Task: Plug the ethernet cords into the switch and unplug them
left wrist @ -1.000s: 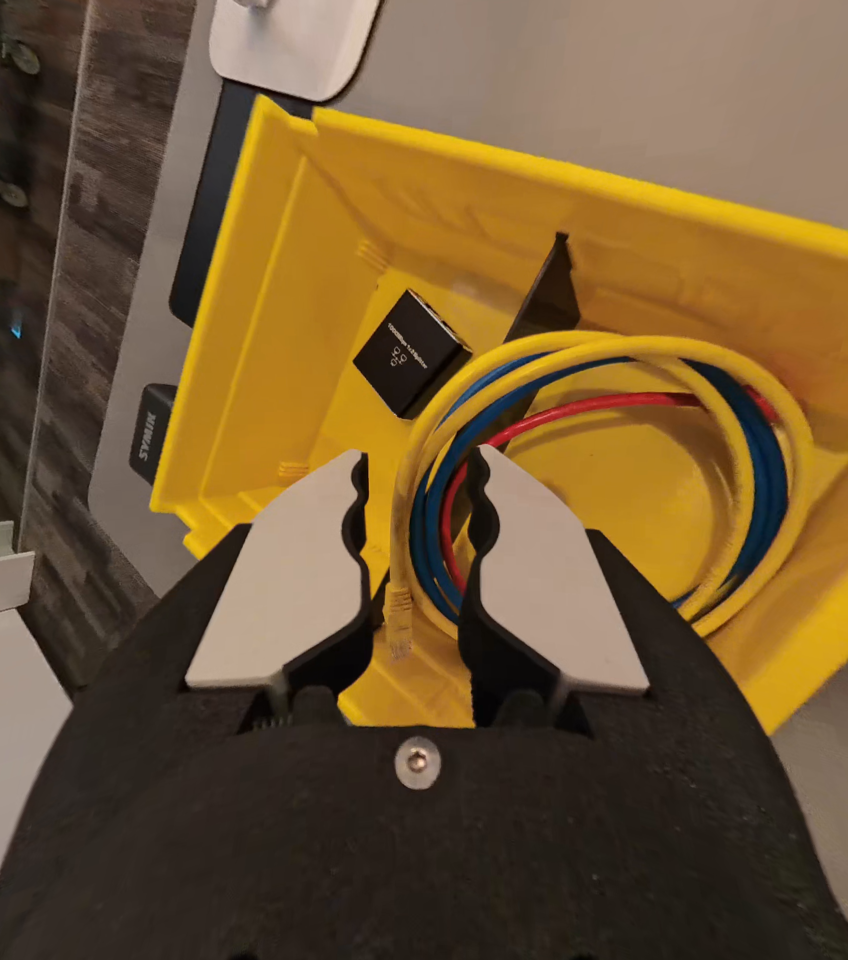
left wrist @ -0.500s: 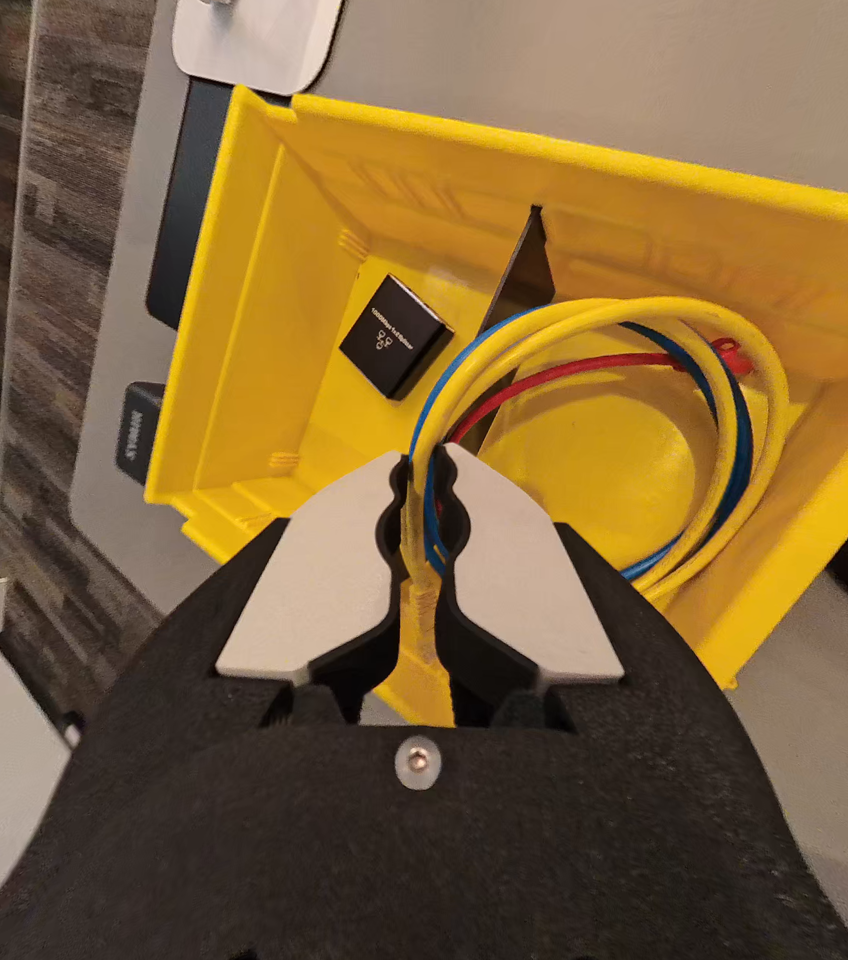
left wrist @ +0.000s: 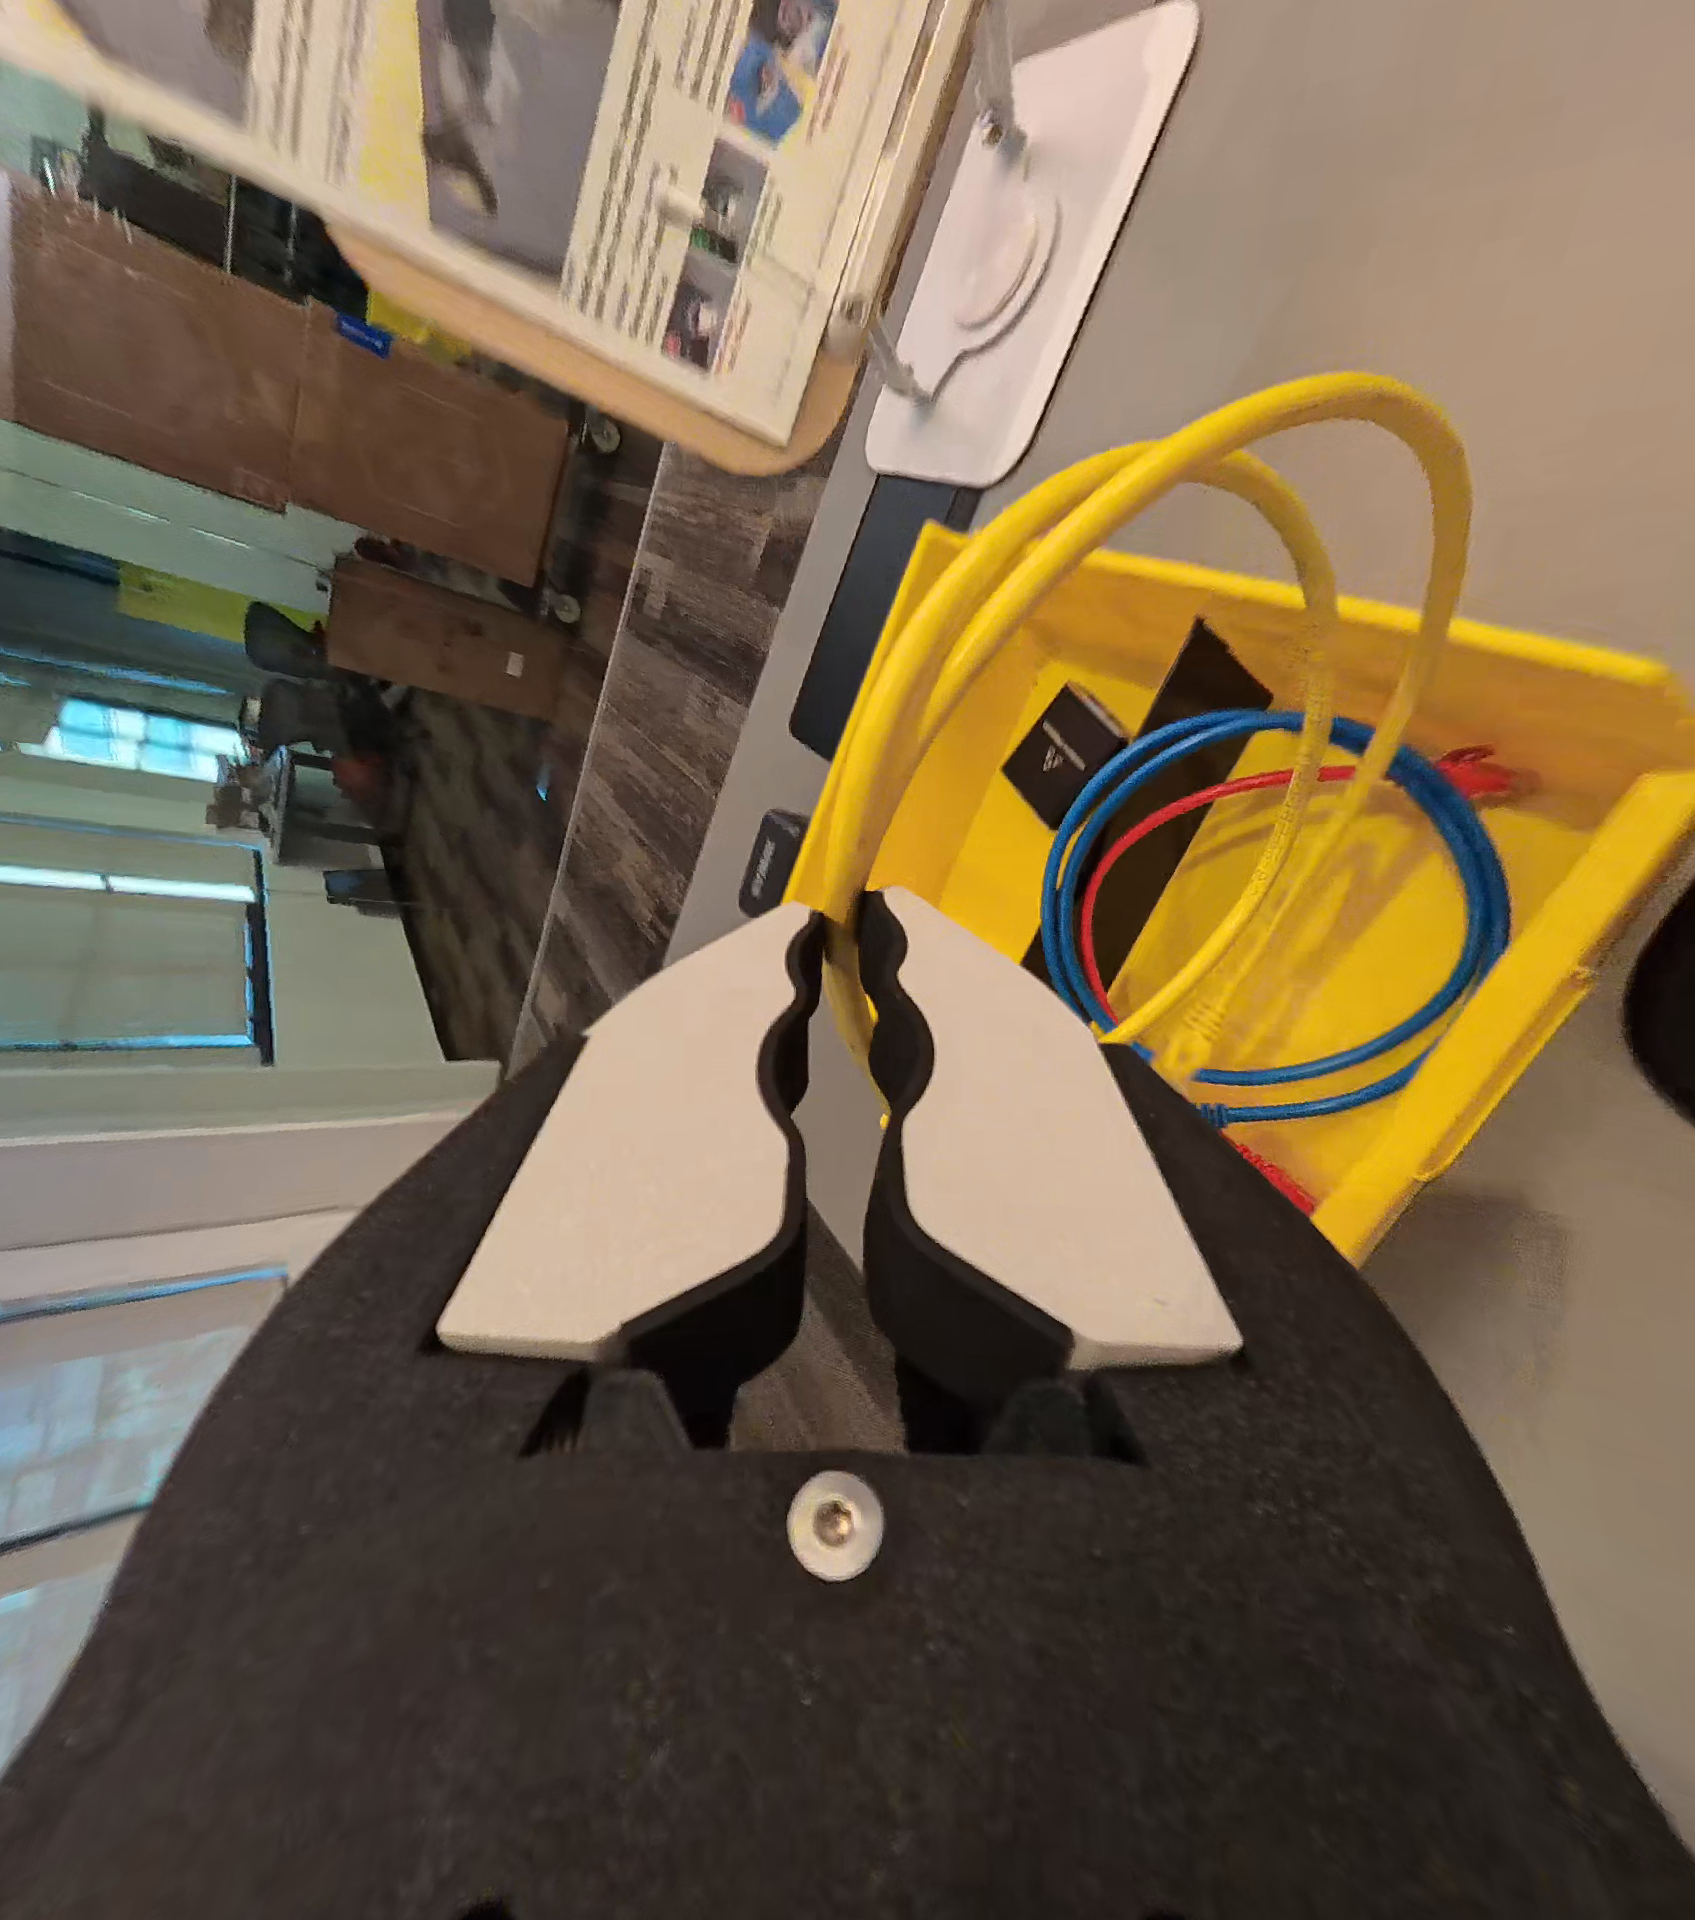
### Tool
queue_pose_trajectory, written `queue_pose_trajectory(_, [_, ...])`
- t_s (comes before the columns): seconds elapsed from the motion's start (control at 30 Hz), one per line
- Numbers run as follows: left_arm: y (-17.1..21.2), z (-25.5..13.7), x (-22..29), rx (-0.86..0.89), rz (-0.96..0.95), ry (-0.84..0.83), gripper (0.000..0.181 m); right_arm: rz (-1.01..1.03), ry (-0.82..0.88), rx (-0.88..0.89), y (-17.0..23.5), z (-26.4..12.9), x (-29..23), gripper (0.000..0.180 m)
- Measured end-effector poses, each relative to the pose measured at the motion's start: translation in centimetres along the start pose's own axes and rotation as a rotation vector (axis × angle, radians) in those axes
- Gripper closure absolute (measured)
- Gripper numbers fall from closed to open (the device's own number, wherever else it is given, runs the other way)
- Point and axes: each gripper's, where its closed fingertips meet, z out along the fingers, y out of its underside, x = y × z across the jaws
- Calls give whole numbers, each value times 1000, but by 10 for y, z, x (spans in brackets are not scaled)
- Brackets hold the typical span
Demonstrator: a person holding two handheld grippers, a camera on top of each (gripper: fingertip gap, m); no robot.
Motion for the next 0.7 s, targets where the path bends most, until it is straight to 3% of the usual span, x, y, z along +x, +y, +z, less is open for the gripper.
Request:
queue_pose_trajectory(0.1, [-54, -25, 3, 81, 103, 9, 175, -5, 19, -8, 1, -3, 5, 166])
queue_pose_trajectory(0.23, [-123, -27, 36, 164, 170, 186, 175, 1, 52, -16, 3, -11, 19, 165])
queue_pose_trajectory(0.47, [-191, 56, 144, 162, 377, 443, 175, 18, 70, -69, 15, -32, 47, 164])
queue_pose_trajectory(0.7, [-234, 154, 222, 139, 361, 674, 175, 68, 81, -109, 35, -40, 64, 164])
